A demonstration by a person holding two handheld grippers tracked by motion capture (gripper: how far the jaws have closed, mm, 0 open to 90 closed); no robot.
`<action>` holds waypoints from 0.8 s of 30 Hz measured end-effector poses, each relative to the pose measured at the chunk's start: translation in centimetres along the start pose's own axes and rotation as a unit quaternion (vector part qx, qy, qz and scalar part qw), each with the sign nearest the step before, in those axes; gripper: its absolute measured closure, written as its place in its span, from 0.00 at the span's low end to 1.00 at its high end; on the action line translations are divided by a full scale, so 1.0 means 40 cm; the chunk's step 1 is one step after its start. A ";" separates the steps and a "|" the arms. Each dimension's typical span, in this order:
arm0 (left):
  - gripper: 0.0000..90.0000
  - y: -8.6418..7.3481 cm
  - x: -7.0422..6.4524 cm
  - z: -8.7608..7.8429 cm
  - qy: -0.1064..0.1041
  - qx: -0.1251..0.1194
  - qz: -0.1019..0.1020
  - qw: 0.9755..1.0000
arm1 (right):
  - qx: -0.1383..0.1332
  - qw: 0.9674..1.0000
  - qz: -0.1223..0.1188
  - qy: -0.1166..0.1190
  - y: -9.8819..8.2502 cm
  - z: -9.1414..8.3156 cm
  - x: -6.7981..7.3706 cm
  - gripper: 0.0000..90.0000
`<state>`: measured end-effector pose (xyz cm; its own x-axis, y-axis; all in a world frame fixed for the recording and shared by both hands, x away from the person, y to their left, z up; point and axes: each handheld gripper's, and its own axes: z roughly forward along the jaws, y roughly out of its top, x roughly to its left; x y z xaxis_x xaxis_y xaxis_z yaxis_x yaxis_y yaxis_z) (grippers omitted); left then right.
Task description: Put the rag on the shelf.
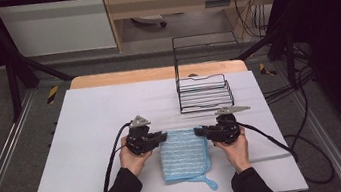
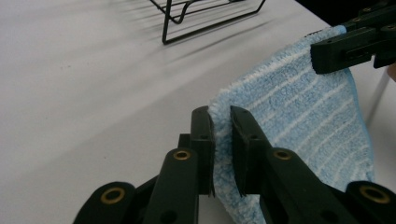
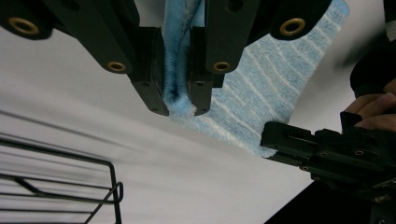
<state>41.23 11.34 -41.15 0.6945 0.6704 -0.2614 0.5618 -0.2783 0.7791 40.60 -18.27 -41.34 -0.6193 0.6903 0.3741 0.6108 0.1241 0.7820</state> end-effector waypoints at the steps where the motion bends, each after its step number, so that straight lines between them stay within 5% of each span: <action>1: 0.89 0.002 -0.002 -0.004 -0.002 -0.004 -0.001 1.000 | 0.000 1.000 0.000 0.000 0.000 0.000 0.000 0.88; 24: 0.89 0.048 -0.056 -0.084 -0.011 -0.080 0.033 0.996 | -0.073 0.997 -0.037 -0.007 0.041 -0.078 0.049 0.88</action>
<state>39.23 11.61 -37.15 0.7380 0.6386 -0.2179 0.4377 -0.2073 0.8749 38.84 -18.95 -37.78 -0.6530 0.6926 0.3064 0.4841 0.0705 0.8722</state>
